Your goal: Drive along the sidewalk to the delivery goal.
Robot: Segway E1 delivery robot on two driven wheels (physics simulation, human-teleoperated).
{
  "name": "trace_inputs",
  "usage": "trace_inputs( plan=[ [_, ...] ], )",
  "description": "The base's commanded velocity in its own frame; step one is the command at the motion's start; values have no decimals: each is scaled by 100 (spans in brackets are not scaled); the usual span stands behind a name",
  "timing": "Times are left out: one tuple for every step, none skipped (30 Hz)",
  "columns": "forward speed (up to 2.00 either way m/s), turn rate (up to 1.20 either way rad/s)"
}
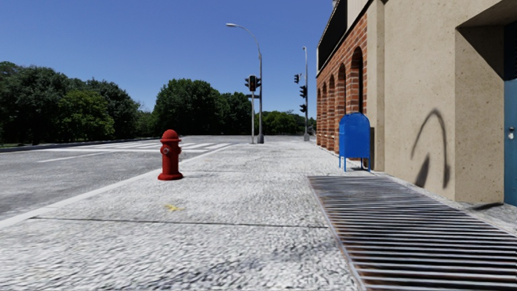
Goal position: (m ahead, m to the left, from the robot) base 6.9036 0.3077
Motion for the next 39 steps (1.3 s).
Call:
trace_inputs(
  plan=[
    [200, 16],
    [200, 17],
    [200, 18],
    [200, 19],
    [200, 19],
    [200, 19],
    [200, 19],
    [200, 19],
    [200, 19],
    [200, 16],
    [200, 3],
    [200, 0],
    [200, 0],
    [200, 0],
    [200, 0],
    [200, 0],
    [200, 0],
    [200, 0],
    [200, 0],
    [200, 0],
    [200, 0],
    [200, 0],
    [200, 0],
    [200, 0],
    [200, 0],
    [200, 0],
    [200, 0],
    [200, 0],
    [200, 0],
    [200, 0],
    [200, 0],
    [200, 0],
    [200, 0],
    [200, 0],
    [200, 0],
    [200, 0],
    [200, 0],
    [200, 0],
    [200, 0]
  ],
)
